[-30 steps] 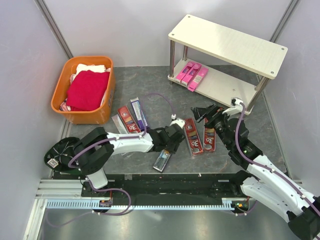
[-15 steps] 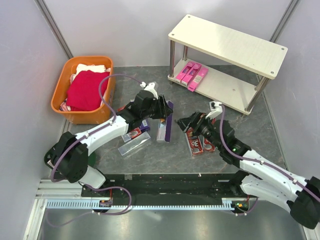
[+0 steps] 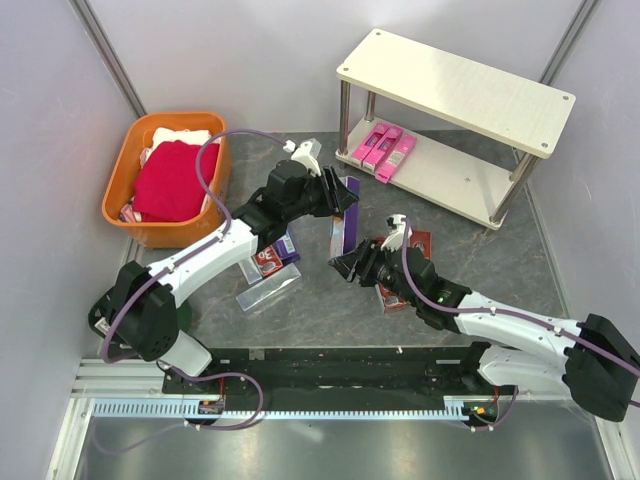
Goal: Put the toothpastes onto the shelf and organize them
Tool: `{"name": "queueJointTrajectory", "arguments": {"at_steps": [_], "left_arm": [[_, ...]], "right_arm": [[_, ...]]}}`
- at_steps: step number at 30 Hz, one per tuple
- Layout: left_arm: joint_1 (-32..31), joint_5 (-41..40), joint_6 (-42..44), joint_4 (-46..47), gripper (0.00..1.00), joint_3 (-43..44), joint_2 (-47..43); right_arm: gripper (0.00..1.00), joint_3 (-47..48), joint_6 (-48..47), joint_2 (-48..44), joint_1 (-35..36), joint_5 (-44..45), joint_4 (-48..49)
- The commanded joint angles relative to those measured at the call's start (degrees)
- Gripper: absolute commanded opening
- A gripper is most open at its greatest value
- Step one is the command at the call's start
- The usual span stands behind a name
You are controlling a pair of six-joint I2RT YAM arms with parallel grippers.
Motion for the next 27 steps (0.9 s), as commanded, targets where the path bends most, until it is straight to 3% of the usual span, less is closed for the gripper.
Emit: {"name": "queueJointTrajectory", "arguments": {"at_steps": [1,6,8,11,15,18,19,23,27], "left_arm": [[0.01,1.91,-1.65,2.51,0.46,1.98,-0.12],[0.01,3.05,-2.09,2.69,0.46,2.41,0.93],[0.01,3.75,-2.61,3.39,0.46,2.59,1.11],[0.01,4.02,-2.79,3.66,0.46,2.50,1.20],[0.01,3.67,-2.62,3.48,0.48,2.15,0.76],[0.09,2.00,-1.74,2.61,0.52,0.84,-0.56],[0.35,1.83,-1.47,2.34,0.54,0.57,-0.91],[2.11,1.04,-0.16,0.58,0.79,-1.01,-3.54],[4.22,-1.42,2.38,-3.45,0.94,-3.12,-6.52]], "right_arm": [[0.68,1.40,0.19,-2.77,0.00,4.95,1.91],[0.82,3.95,-2.18,-1.73,0.17,7.58,-0.73],[0.82,4.74,-2.53,-0.67,0.26,7.68,-1.00],[0.71,4.74,-2.27,0.82,0.26,7.41,0.32],[0.37,4.31,-2.27,0.83,0.26,8.12,0.50],[0.27,4.13,-2.53,-0.05,0.26,7.77,-0.11],[0.26,4.13,-2.53,-0.32,0.26,7.77,-0.38],[0.25,3.43,-2.45,-1.46,0.26,8.03,-0.65],[0.25,2.90,-2.01,-1.99,0.26,7.77,-0.64]]}}
